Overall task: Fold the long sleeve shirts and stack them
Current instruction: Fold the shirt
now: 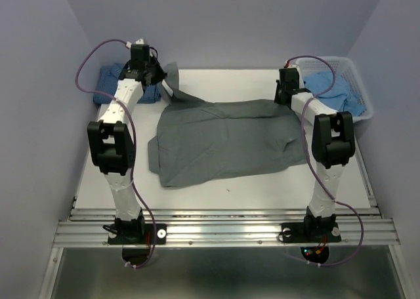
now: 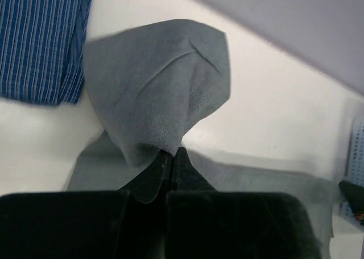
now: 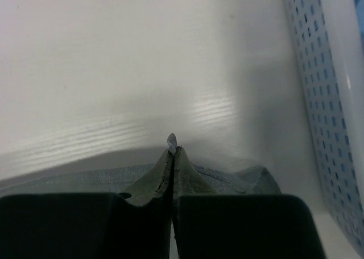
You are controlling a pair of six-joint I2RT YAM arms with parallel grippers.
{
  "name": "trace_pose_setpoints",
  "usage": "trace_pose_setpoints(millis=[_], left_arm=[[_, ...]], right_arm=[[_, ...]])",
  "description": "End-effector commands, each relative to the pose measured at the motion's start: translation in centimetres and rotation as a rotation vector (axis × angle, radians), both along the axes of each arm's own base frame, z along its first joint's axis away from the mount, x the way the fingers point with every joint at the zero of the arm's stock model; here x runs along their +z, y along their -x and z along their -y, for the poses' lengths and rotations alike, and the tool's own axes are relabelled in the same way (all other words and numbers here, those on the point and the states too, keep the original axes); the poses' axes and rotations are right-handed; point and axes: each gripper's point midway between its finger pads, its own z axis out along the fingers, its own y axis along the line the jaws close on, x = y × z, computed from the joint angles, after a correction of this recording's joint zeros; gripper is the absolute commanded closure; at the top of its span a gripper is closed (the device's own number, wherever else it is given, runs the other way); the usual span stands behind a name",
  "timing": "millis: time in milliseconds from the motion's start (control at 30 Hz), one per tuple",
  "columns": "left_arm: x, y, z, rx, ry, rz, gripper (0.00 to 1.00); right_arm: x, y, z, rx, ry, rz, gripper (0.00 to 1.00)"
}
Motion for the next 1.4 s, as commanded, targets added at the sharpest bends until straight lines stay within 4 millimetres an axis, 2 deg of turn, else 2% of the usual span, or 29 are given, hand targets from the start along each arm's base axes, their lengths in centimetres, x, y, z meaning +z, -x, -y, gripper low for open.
trace_pose_setpoints(millis=[0, 33, 67, 100, 133, 233, 267, 300, 333, 367, 400, 433, 467, 500, 533, 567, 633, 700, 733, 767, 867, 933, 1000, 1167, 1367], left_arm=[[1.0, 4.6, -0.9, 0.03, -0.007, -0.001, 1.0], [2.2, 5.7, -0.7, 0.045, 0.0, 0.02, 1.0], [0.5, 6.9, -0.8, 0.054, -0.008, -0.02, 1.0], [0.3, 7.6, -0.9, 0.067, -0.012, -0.03, 1.0], [1.7, 8.8, -1.1, 0.083, -0.007, -0.007, 1.0], [1.7, 12.1, -1.7, 0.148, 0.0, -0.017, 1.0], [0.2, 13.5, -2.0, 0.178, -0.002, -0.056, 1.0], [1.3, 14.9, -1.9, 0.191, 0.01, -0.032, 1.0], [1.0, 15.8, -2.3, 0.222, 0.002, -0.041, 1.0], [-0.9, 17.6, -2.4, 0.251, 0.014, -0.104, 1.0], [-1.3, 18.6, -2.7, 0.274, 0.021, -0.12, 1.0], [-0.6, 20.0, -2.7, 0.279, 0.037, -0.102, 1.0], [-1.4, 21.3, -2.7, 0.29, 0.046, -0.132, 1.0], [-3.1, 22.8, -2.7, 0.314, 0.066, -0.177, 1.0], [-2.8, 24.2, -2.2, 0.302, 0.083, -0.171, 1.0], [-4.2, 25.6, -2.1, 0.31, 0.084, -0.208, 1.0], [-4.3, 27.4, -1.6, 0.331, 0.13, -0.215, 1.0], [-5.8, 29.7, -0.8, 0.332, 0.123, -0.27, 1.0], [-5.4, 30.4, -0.5, 0.346, 0.16, -0.265, 1.0], [-6.2, 31.6, -0.3, 0.344, 0.147, -0.297, 1.0], [-6.2, 33.7, -0.1, 0.365, 0.178, -0.327, 1.0], [-6.1, 34.9, 0.4, 0.344, 0.204, -0.331, 1.0], [-6.8, 36.1, 1.5, 0.306, 0.231, -0.366, 1.0], [-8.7, 38.1, 3.8, 0.203, 0.244, -0.442, 1.0], [-8.6, 39.5, 5.0, 0.167, 0.227, -0.489, 1.0]], right_arm=[[3.9, 0.5, 0.1, 0.03, -0.012, 0.105, 0.99], [4.9, 1.0, 0.0, 0.04, -0.022, 0.127, 0.99], [4.3, 1.6, -0.5, 0.067, -0.035, 0.121, 0.99], [4.5, 1.9, -0.7, 0.079, -0.046, 0.13, 0.99], [4.6, 2.3, -0.9, 0.09, -0.055, 0.135, 0.99], [5.3, 3.7, -1.1, 0.099, -0.074, 0.148, 0.99], [5.3, 4.0, -1.0, 0.098, -0.075, 0.145, 0.99], [5.2, 4.8, -1.0, 0.105, -0.078, 0.139, 0.99], [5.1, 5.1, -1.0, 0.104, -0.081, 0.135, 0.99], [5.4, 5.6, -0.9, 0.096, -0.081, 0.135, 0.99], [4.9, 5.9, -0.9, 0.096, -0.08, 0.123, 0.99], [4.8, 6.5, -0.8, 0.091, -0.084, 0.117, 0.99], [4.7, 6.8, -0.8, 0.089, -0.089, 0.115, 0.99], [4.6, 7.1, -0.8, 0.084, -0.095, 0.112, 0.99], [4.5, 7.7, -0.7, 0.081, -0.096, 0.108, 0.99], [4.5, 8.0, -0.6, 0.076, -0.1, 0.103, 0.99], [4.2, 8.7, -0.5, 0.065, -0.106, 0.096, 0.99], [4.0, 9.6, -0.6, 0.067, -0.12, 0.085, 0.99], [3.7, 10.0, -0.8, 0.066, -0.132, 0.076, 0.99], [3.5, 10.6, -0.8, 0.065, -0.139, 0.067, 0.99], [2.8, 11.6, -0.7, 0.059, -0.147, 0.051, 0.99], [2.4, 12.5, -0.7, 0.057, -0.153, 0.041, 0.99], [2.5, 13.0, -0.5, 0.051, -0.15, 0.045, 0.98], [1.7, 14.3, -0.7, 0.049, -0.171, 0.024, 0.96], [0.0, 15.8, -0.5, 0.021, -0.185, -0.011, 0.95]])
